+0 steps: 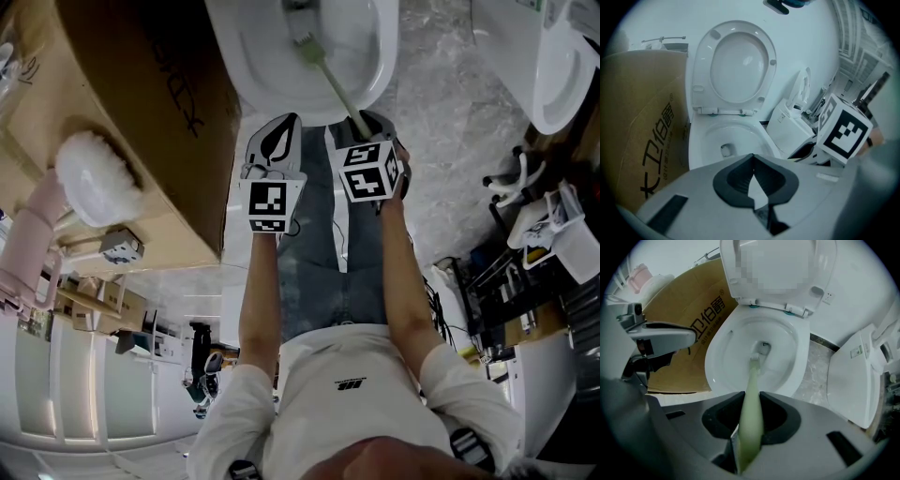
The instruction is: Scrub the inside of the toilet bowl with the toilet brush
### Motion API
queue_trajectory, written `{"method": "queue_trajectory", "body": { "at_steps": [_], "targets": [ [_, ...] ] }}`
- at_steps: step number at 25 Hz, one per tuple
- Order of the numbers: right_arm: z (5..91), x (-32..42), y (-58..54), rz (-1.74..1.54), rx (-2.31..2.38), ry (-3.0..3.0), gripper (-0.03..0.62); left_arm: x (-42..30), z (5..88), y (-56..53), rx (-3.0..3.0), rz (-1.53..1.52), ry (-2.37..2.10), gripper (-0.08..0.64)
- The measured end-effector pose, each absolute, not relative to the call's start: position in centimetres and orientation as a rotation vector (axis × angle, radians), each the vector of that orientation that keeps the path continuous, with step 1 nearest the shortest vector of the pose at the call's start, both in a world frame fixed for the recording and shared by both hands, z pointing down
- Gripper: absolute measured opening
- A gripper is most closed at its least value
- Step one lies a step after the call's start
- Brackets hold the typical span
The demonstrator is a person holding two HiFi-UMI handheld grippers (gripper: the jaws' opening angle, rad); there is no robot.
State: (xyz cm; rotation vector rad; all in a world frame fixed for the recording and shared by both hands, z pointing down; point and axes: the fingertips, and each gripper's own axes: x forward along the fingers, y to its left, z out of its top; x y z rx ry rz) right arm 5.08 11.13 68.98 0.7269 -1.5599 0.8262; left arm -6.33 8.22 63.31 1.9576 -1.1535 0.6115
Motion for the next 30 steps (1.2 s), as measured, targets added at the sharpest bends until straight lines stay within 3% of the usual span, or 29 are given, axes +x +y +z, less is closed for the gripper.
{"method": "queue_trajectory", "body": {
  "at_steps": [30],
  "targets": [
    [77.2,4.2,3.9,0.761,0.648,-1.471,0.089,-6.8,64.2,6.7,1.949,0.603,-1.170,0.009]
  ]
}}
